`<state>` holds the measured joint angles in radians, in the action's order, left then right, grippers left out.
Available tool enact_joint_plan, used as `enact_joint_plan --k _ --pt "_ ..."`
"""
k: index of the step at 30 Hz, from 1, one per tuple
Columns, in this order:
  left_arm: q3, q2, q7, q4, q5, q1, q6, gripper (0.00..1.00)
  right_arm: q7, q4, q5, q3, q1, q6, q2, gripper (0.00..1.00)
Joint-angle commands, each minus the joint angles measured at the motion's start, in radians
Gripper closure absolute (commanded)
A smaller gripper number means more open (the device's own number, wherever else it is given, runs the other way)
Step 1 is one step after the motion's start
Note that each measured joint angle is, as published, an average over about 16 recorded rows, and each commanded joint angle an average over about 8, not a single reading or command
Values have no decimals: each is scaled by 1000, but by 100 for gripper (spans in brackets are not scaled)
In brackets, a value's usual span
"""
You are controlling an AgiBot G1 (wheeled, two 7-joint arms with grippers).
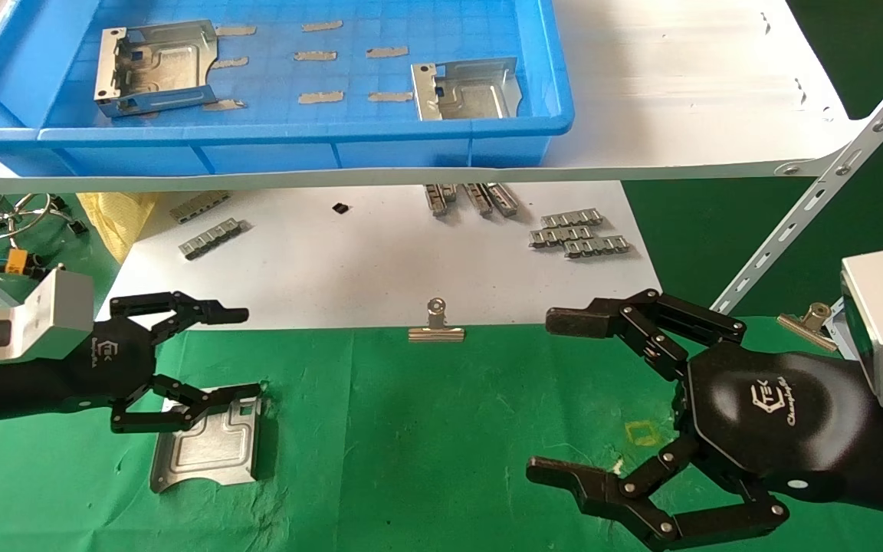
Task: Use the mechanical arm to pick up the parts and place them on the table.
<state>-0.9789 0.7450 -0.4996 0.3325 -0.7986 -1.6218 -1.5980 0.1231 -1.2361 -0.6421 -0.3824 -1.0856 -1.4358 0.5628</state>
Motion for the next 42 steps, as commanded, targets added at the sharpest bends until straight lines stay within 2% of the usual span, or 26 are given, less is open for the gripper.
enact_joint_plan --k 1,11,42 --pt "3 -7 23 13 31 15 -1 0 0 0 0 0 0 0 0 0" --pt "38 -11 46 56 19 35 5 0 0 0 0 0 0 0 0 0" --pt "396 -77 393 541 46 312 58 0 0 0 0 0 0 0 0 0"
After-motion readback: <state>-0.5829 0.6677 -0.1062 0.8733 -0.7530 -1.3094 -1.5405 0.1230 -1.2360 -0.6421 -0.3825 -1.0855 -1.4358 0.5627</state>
